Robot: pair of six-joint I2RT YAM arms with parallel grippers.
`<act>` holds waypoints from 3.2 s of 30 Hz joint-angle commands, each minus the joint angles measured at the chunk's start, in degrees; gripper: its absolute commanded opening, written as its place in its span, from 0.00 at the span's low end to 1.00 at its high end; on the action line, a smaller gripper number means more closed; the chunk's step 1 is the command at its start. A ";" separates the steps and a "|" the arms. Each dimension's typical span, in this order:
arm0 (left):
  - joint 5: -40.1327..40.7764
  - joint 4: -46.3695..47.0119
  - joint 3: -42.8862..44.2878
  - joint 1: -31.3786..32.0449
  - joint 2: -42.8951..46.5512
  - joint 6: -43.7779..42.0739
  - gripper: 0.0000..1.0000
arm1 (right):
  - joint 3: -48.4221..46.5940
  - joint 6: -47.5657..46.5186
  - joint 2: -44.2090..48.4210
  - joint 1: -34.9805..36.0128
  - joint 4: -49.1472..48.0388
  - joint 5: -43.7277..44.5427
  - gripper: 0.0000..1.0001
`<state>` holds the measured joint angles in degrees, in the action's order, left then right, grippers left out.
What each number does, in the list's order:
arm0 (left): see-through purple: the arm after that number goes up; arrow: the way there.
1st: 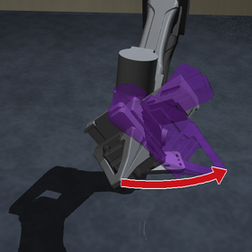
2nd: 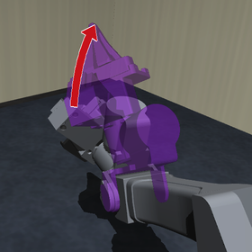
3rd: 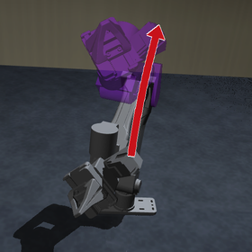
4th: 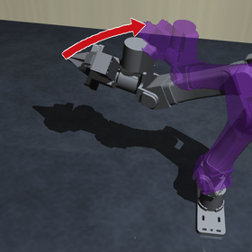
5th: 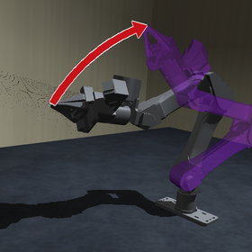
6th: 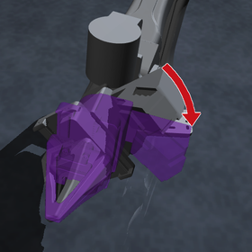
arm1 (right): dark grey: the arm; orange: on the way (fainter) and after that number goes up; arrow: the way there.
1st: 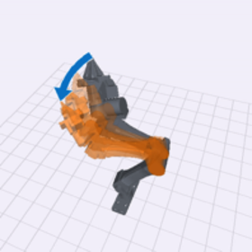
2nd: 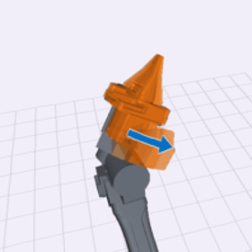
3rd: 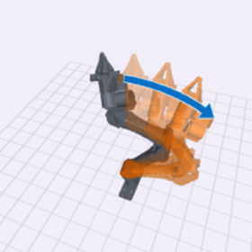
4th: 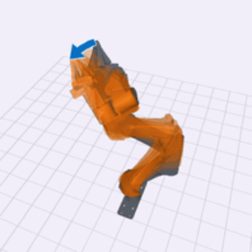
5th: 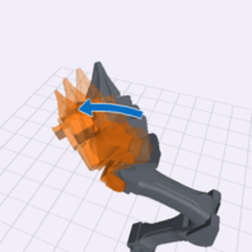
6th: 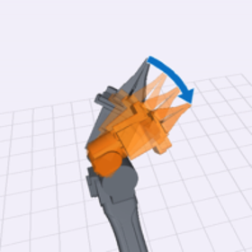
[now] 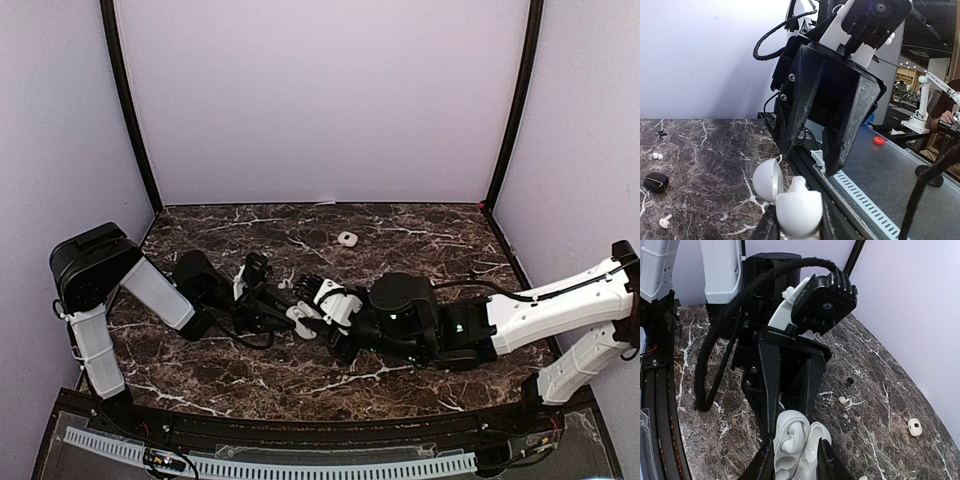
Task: Insert the wireless bluetooth earbuds into the charging case
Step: Insert the left earbud into the left side groove of the charging case, then pick up the right earbud from the center of the board.
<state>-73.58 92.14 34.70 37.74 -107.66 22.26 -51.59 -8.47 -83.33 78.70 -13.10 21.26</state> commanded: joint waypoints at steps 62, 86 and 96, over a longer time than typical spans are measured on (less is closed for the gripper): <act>35.53 -6.20 -5.45 3.56 8.24 -25.62 0.00 | 7.44 30.79 10.52 -46.76 19.28 -15.33 0.28; 38.81 -1.71 -10.41 3.75 7.71 -27.00 0.00 | 4.27 37.36 5.55 -59.06 23.56 -12.73 0.77; 39.08 -3.80 -10.37 3.76 8.78 -27.27 0.00 | 8.05 33.49 8.31 -60.79 21.40 -9.93 0.99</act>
<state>-34.85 88.09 25.02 41.17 -100.38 -4.10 -44.80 26.15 -77.10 19.11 9.93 9.52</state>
